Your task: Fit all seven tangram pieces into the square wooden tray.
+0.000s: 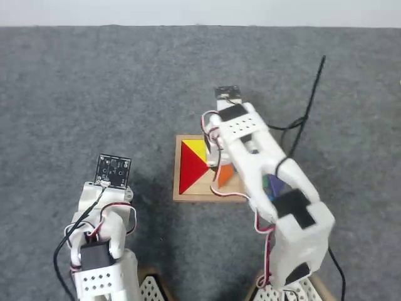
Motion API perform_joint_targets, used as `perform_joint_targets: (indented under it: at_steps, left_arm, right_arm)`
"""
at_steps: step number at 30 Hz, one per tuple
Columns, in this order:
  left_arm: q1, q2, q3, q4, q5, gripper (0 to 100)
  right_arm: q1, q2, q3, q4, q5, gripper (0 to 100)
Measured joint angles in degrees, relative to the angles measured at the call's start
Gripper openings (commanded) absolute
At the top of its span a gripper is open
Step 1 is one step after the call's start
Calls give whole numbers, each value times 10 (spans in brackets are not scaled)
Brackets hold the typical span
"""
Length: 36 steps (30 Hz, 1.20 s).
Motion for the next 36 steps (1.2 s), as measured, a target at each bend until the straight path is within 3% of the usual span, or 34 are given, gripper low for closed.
perform_joint_targets:
  at_steps: [5, 16, 28, 36]
  left_arm:
    - [0, 0, 0, 0, 0, 12]
    - [0, 0, 0, 0, 0, 12]
    - [0, 0, 0, 0, 0, 12]
    - [0, 0, 0, 0, 0, 12]
  right_arm:
    - [9, 49, -57, -1, -4, 16]
    - [47, 69, -91, 1, 61, 220]
    - [56, 69, -91, 1, 83, 226]
    - [182, 5, -99, 77, 173, 226]
